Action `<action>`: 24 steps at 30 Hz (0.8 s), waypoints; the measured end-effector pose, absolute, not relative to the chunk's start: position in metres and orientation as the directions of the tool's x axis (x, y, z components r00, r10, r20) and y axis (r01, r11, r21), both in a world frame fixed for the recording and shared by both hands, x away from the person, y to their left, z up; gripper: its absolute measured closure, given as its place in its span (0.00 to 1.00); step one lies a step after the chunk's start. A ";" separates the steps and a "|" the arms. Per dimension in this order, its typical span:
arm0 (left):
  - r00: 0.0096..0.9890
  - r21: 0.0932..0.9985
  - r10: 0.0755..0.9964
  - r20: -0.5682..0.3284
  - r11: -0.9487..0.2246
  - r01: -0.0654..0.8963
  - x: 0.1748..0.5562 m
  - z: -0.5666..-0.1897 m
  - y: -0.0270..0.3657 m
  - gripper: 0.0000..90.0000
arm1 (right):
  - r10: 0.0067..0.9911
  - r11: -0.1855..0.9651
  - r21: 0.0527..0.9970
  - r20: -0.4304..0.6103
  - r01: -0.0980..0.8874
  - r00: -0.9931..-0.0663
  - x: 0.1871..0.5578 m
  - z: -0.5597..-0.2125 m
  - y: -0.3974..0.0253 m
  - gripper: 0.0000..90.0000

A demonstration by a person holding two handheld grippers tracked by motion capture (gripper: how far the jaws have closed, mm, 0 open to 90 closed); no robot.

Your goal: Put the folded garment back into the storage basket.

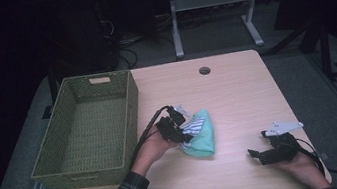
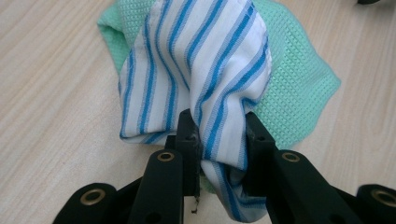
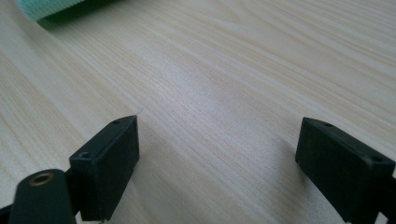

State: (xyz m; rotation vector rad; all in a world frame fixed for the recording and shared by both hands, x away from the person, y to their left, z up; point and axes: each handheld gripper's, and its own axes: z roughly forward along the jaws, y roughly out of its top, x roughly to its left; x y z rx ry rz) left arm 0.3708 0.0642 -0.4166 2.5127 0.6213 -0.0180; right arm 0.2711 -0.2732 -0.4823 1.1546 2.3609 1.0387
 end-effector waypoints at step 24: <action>0.897 0.566 0.410 -0.165 -0.705 0.427 0.366 -0.356 0.087 0.80 | 0.779 0.417 0.719 0.034 0.556 -0.627 0.272 -0.482 -0.273 0.11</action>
